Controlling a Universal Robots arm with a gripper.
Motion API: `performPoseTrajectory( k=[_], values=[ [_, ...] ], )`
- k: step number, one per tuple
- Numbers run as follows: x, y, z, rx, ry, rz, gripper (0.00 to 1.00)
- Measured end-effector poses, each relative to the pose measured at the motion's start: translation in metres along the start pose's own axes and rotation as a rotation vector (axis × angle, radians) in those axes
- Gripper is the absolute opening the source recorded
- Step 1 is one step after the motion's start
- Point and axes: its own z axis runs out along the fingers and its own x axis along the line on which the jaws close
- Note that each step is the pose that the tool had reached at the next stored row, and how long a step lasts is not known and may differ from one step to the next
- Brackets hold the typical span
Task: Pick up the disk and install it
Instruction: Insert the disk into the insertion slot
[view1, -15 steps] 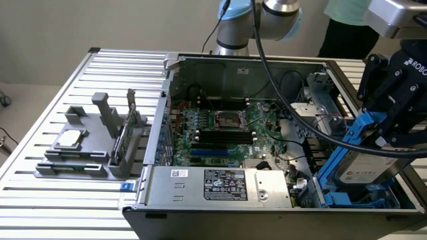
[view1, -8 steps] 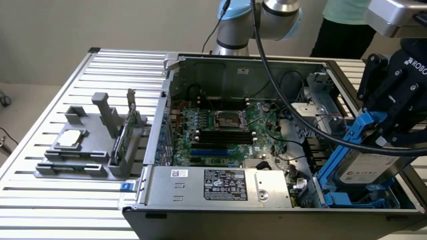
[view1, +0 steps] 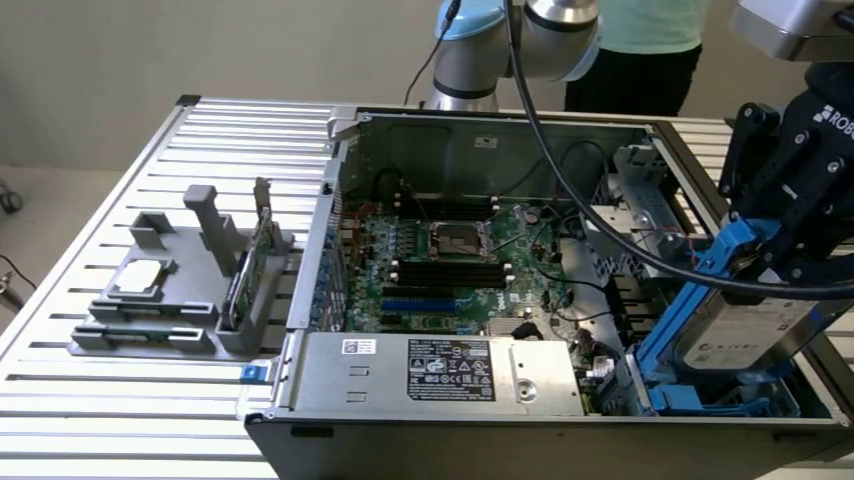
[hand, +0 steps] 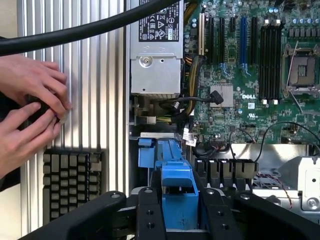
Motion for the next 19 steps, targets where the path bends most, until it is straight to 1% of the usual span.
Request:
performPoseTrajectory(
  k=[2,6,11,19],
  values=[
    [-0.0004,0.0,-0.0002,0.0,0.0024,0.0,0.33],
    [-0.0032,0.0,-0.0003,0.0,0.0028,0.0,0.33],
    [-0.0033,0.0001,0.0,-0.0002,0.0046,0.003,0.33],
    [-0.0048,0.0006,0.0008,-0.001,0.0043,0.016,0.33]
  ],
)
